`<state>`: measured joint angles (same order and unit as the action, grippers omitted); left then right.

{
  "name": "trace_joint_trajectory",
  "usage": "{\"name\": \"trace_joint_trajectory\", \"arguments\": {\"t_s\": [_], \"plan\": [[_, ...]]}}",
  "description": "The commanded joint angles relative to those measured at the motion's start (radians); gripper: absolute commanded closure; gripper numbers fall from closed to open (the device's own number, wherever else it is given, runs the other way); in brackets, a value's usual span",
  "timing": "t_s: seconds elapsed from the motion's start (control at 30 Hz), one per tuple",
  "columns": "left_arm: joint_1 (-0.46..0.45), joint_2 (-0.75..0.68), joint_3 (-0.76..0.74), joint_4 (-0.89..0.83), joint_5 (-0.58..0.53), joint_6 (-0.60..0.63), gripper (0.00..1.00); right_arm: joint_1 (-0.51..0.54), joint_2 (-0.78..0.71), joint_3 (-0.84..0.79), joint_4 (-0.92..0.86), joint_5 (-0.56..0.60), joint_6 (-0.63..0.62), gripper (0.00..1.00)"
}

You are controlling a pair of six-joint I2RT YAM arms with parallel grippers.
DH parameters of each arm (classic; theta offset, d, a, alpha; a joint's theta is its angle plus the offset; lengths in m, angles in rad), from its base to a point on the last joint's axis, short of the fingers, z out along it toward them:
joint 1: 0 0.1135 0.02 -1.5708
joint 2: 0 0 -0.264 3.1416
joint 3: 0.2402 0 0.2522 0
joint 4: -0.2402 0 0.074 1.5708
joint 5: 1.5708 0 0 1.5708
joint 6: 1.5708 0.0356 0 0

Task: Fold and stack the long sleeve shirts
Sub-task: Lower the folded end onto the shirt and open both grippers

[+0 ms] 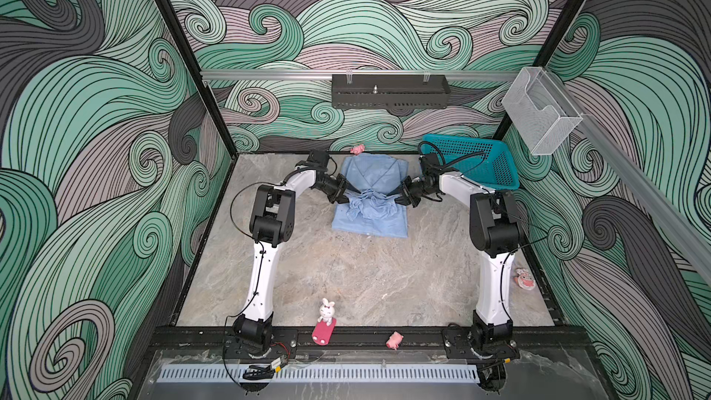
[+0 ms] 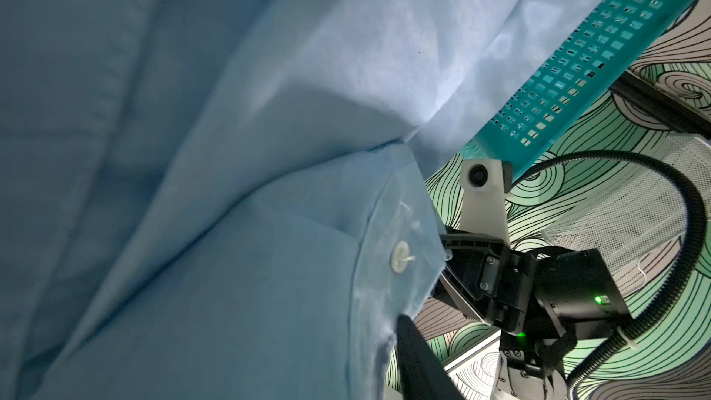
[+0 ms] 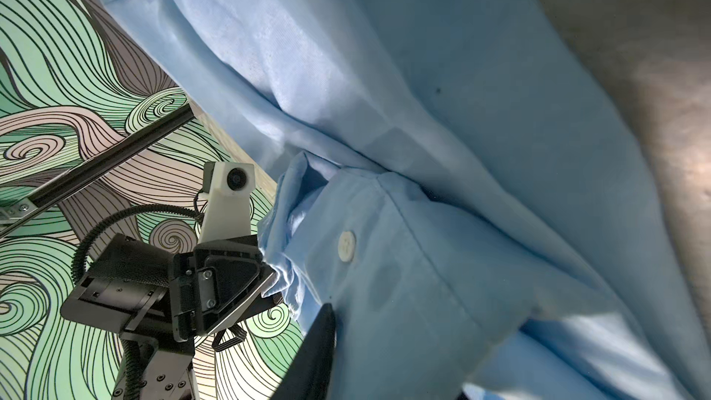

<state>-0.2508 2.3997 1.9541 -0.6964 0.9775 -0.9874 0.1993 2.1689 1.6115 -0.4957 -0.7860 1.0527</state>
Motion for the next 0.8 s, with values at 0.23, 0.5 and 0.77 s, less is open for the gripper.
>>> {"name": "trace_joint_trajectory", "arguments": {"t_s": [0.23,0.5,0.77], "plan": [[0.024,-0.049,0.039,0.042,0.041,-0.109,0.3,-0.026,0.007,0.079,0.028,0.016,0.06,0.37],[0.034,0.024,0.134,0.159,0.067,-0.267,0.3,-0.031,0.05,0.162,0.026,0.04,0.089,0.35],[0.041,0.154,0.351,0.218,0.067,-0.401,0.3,-0.032,0.073,0.214,0.015,0.073,0.088,0.34]]}}
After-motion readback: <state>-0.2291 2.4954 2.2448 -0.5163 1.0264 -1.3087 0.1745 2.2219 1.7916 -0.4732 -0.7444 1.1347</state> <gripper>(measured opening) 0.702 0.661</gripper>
